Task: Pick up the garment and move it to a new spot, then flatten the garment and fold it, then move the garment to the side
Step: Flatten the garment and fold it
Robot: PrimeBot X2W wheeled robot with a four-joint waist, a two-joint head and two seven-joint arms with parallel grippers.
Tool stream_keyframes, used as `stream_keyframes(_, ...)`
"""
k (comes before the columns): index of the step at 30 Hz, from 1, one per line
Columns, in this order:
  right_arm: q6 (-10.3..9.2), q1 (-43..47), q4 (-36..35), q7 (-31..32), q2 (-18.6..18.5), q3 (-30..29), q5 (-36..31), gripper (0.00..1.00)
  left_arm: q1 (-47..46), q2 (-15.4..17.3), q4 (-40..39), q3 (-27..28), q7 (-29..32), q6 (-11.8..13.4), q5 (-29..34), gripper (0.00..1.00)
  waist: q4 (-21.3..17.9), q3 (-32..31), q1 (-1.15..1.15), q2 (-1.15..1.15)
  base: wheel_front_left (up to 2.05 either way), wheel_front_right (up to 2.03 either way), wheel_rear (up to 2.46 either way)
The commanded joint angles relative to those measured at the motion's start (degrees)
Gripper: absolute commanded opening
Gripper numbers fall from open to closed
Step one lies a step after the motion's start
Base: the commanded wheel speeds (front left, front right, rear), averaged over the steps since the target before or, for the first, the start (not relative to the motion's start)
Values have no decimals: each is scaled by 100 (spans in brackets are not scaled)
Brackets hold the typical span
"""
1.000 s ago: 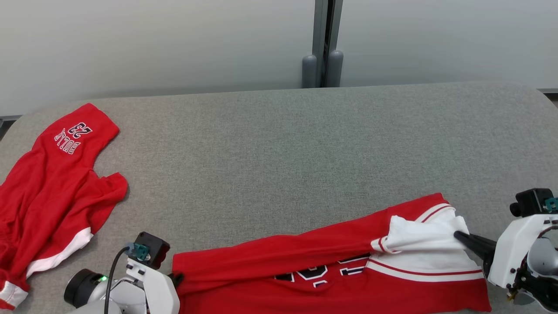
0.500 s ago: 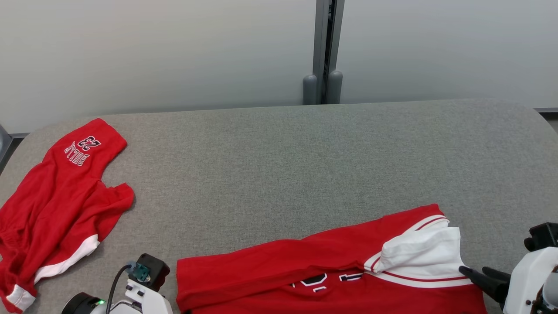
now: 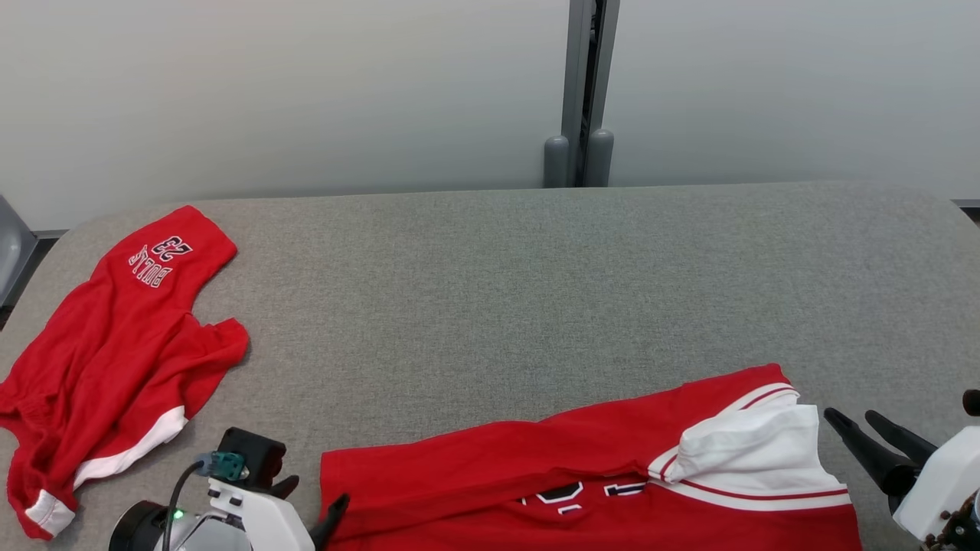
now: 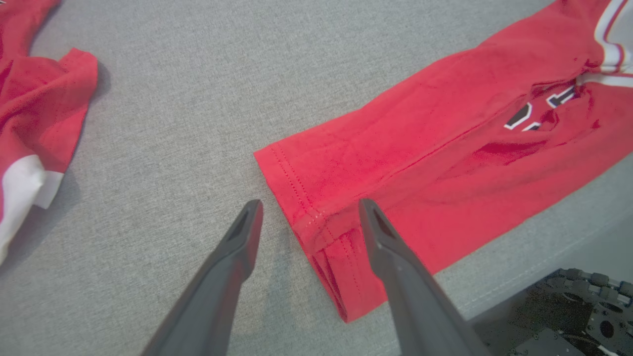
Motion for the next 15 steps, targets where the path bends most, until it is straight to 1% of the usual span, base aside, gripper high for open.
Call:
stream_keyframes(1, 2, 129, 5, -86, 13, -63, -46, 100, 66, -33, -7, 102, -150, 66, 3, 100, 25, -4, 0, 0, 0, 0, 0)
stream_keyframes(8, 2, 353, 223, -318, 45, -416, -56, 100, 260, -285, 104, 413, -924, 224, -10, 100, 89, 19, 0, 0, 0, 0, 0)
stream_keyframes(12, 3, 530, 330, -398, 139, -583, 56, 100, 350, -418, 280, 535, -1255, 312, -17, 100, 111, 4, 0, 0, 0, 0, 0)
stream_keyframes(15, 2, 623, 379, -346, 261, -607, 109, 100, 463, -526, 403, 656, -1532, 363, -66, 100, 125, -20, 0, 0, 0, 0, 0)
